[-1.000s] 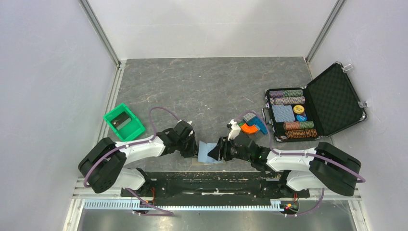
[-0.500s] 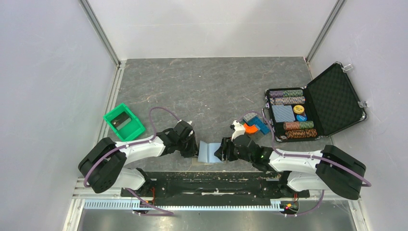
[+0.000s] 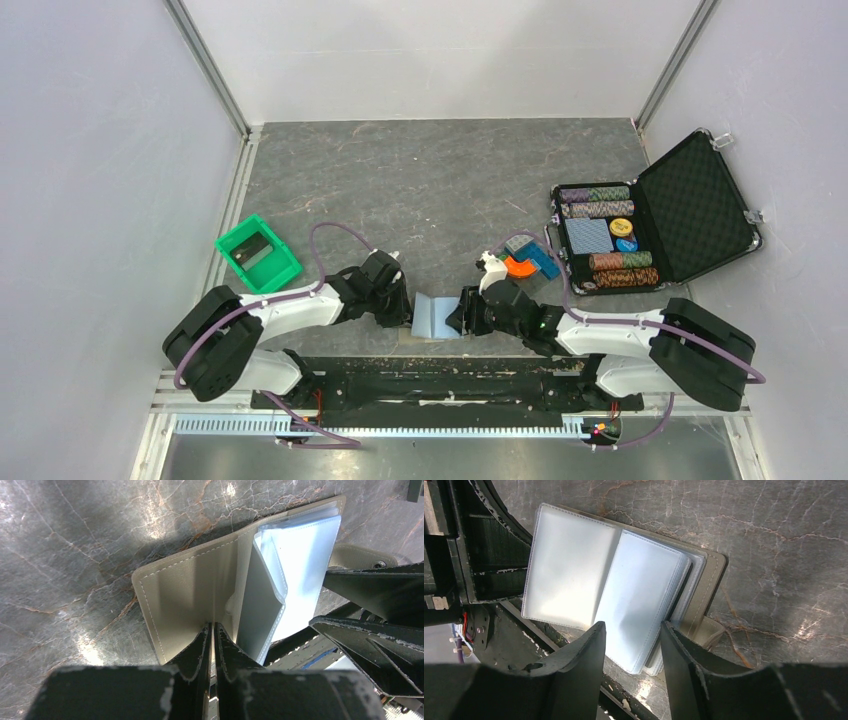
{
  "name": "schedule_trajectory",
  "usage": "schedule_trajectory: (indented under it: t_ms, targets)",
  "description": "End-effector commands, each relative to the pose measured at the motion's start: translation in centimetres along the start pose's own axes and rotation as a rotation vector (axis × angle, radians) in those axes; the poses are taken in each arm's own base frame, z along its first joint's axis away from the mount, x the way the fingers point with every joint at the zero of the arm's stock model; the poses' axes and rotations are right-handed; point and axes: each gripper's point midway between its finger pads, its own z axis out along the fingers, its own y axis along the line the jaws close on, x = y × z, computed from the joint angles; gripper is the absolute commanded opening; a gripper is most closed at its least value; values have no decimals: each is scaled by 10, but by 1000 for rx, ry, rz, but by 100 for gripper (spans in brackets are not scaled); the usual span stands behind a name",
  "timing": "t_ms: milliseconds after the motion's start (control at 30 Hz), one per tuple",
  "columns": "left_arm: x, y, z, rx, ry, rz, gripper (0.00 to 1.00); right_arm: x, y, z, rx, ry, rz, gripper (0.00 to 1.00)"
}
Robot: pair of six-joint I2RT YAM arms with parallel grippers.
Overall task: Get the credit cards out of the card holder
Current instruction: Open the card holder at the corner of the board.
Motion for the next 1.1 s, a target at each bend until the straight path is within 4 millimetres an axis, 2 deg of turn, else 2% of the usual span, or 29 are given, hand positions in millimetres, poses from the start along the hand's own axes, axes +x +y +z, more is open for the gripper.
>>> schedule_trajectory:
  t_ms: [0,133,233,300,633,867,967,1067]
  targets:
    - [7,9,2,-22,15,-9,11,-18,20,3,-60,-46,6,48]
    - [6,8,2,-21,14,-8,11,-22,29,1,-98,-55,6,49]
    - [6,8,3,-21,16,-9,11,-23,41,-1,-165,-61,0,41]
    - [6,7,3,-20,18,-7,11,-25,44,0,-174,-65,-2,39]
    - [6,7,2,-18,19,-4,12,-25,62,-6,-284,-61,-4,41]
    - [6,6,1,-20,19,-6,13,-21,64,-3,-306,-45,10,29]
    - [7,5,0,-16,24,-11,16,-15,58,1,-293,-29,17,19]
    - [8,5,-2,-17,30,-19,21,-10,56,5,-292,-10,25,15]
